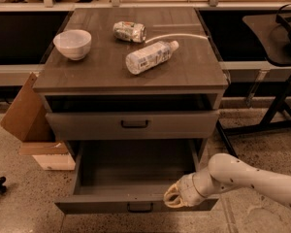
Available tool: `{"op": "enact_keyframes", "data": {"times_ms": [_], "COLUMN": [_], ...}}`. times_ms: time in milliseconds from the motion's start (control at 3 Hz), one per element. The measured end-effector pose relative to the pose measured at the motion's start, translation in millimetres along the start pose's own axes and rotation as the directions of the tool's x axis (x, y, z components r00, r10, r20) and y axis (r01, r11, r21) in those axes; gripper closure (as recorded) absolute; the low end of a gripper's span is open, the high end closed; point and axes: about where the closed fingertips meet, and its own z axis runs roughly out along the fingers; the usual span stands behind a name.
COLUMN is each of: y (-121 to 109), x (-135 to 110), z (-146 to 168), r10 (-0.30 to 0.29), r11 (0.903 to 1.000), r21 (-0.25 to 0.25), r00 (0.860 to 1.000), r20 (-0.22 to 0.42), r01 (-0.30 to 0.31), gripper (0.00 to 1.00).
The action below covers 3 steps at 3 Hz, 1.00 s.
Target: Open middle drawer
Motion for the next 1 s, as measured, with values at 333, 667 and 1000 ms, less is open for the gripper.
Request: {"op": "enact_keyframes", "data": {"times_ms": [333,667,1000], "y": [1.0,1.7,2.3], "x": [-0.3,-1.0,-1.6], "z": [0.9,2.3,3.5], "r10": [0.000,0.000,-0.001], "r11": [1.0000,1.0000,1.0000], "r21": [-0.002,-0.004,-0.007], "r00": [1.000,1.000,1.000], "r20": [0.000,0.002,0.004], "r01": [0.000,0.000,0.001], "gripper": [0.58,0.35,0.11]}}
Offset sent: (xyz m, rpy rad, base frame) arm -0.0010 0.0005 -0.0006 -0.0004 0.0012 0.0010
